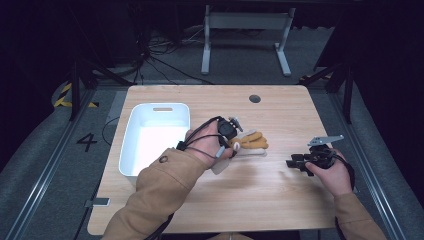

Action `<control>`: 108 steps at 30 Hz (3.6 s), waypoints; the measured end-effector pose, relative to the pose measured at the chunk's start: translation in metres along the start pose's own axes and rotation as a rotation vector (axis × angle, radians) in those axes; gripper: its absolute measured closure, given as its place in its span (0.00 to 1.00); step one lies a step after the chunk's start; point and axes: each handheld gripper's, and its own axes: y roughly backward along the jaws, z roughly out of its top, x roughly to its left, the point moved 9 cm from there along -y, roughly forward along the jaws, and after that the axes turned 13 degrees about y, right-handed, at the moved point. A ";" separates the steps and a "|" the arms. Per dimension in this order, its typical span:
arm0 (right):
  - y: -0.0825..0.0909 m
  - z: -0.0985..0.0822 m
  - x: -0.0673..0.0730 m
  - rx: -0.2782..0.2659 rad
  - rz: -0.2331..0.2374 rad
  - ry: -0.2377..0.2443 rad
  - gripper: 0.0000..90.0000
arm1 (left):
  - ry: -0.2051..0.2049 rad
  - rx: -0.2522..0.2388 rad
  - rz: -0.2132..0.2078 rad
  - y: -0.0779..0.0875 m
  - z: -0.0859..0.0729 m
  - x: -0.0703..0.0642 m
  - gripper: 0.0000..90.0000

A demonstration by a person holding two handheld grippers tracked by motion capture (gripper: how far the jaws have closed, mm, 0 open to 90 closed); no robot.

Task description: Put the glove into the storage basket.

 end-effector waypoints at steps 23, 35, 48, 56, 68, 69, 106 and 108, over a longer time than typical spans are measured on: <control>-0.029 0.024 -0.004 0.006 0.065 0.007 0.66 | 0.242 -0.094 0.104 0.090 -0.023 0.059 0.75; -0.029 0.029 -0.002 -0.010 0.079 0.002 0.66 | 0.406 -0.113 0.179 0.117 -0.034 0.095 0.75; -0.020 0.023 -0.003 -0.022 0.063 -0.015 0.65 | 0.648 -0.108 0.210 0.117 -0.052 0.135 0.75; -0.018 0.018 -0.004 -0.022 0.059 -0.028 0.64 | 0.755 -0.091 0.226 0.110 -0.060 0.155 0.74; -0.017 0.013 -0.005 -0.016 0.052 -0.040 0.63 | 0.804 -0.048 0.244 0.076 -0.079 0.169 0.74; -0.017 0.013 -0.005 -0.015 0.054 -0.041 0.63 | 0.808 -0.046 0.247 0.073 -0.080 0.170 0.74; -0.018 0.004 -0.008 -0.001 0.042 -0.058 0.61 | 0.889 0.088 0.199 -0.008 -0.103 0.187 0.73; -0.018 0.004 -0.008 -0.003 0.043 -0.060 0.61 | 0.891 0.088 0.195 -0.010 -0.104 0.188 0.71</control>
